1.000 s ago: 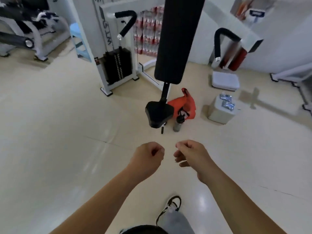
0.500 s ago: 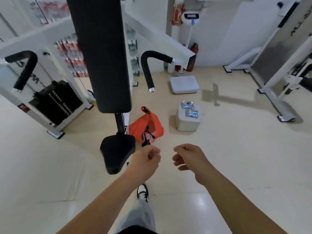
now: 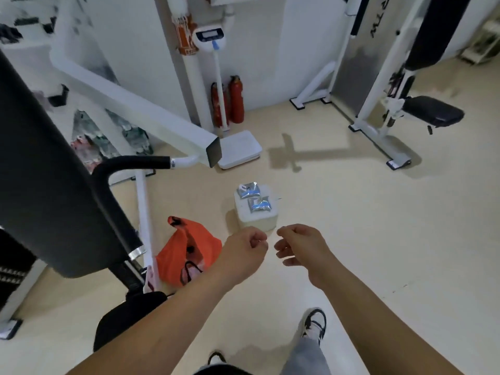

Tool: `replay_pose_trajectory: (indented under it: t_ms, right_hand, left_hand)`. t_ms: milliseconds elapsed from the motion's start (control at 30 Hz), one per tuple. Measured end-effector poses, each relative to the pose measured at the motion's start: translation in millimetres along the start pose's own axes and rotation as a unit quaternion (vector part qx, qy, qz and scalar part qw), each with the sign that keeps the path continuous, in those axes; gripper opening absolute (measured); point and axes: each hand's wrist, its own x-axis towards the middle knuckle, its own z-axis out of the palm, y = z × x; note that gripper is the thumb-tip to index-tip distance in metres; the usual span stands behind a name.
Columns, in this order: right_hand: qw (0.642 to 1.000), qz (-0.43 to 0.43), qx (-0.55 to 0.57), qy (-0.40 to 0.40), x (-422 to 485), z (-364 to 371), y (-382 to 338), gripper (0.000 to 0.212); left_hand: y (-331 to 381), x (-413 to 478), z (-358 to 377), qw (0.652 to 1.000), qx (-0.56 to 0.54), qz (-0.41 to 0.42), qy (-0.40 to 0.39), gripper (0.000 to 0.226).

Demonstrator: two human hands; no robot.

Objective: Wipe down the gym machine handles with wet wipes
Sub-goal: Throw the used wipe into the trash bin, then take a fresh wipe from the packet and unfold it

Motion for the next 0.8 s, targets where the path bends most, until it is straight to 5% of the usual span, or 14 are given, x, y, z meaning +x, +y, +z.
replay_pose_trajectory:
  t_ms: [433,800]
  right_hand:
    - [0.996,0.02,-0.064,-0.063,283.6,-130.5,-66.2,0.018]
    - [0.996,0.046,-0.055,-0.052,548.4,-77.1,108.0,0.013]
  left_hand:
    - [50.2,271.9,102.0,0.994,-0.01,-0.094,0.054,0.013]
    - [-161.3,512.7,181.6,0.974,0.157,-0.16,0.013,0.023]
